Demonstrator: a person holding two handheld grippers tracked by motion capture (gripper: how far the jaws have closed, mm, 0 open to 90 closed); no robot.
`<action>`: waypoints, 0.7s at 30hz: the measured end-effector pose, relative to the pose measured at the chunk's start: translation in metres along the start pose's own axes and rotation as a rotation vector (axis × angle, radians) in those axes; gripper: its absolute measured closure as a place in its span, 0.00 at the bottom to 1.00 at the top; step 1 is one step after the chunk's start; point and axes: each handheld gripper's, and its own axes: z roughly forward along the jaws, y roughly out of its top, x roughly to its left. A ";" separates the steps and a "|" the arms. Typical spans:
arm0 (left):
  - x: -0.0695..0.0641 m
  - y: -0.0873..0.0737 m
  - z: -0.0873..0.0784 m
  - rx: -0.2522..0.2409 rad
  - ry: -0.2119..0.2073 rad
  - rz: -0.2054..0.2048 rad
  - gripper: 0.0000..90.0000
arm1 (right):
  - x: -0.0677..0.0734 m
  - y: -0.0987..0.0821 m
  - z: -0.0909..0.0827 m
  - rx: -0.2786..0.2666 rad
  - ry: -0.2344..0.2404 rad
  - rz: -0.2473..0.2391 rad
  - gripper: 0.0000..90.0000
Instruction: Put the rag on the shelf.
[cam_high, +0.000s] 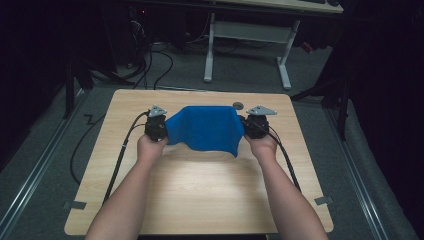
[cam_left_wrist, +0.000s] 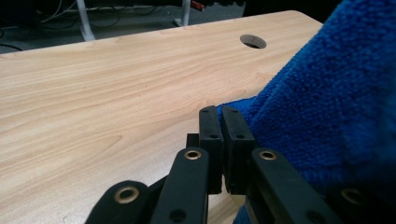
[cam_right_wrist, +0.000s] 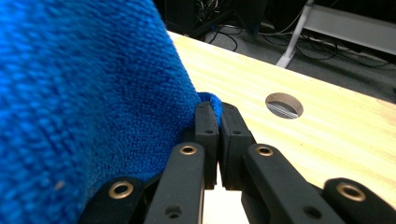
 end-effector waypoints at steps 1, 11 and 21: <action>0.000 0.000 0.000 0.000 0.000 0.000 0.98 | 0.000 0.000 0.000 0.000 0.000 0.000 0.98; -0.002 -0.017 0.001 0.031 -0.009 0.002 0.98 | -0.004 -0.010 0.011 0.013 0.008 0.041 0.98; -0.006 -0.022 -0.006 0.035 -0.011 0.015 0.98 | -0.011 -0.007 0.023 0.007 0.011 0.085 0.98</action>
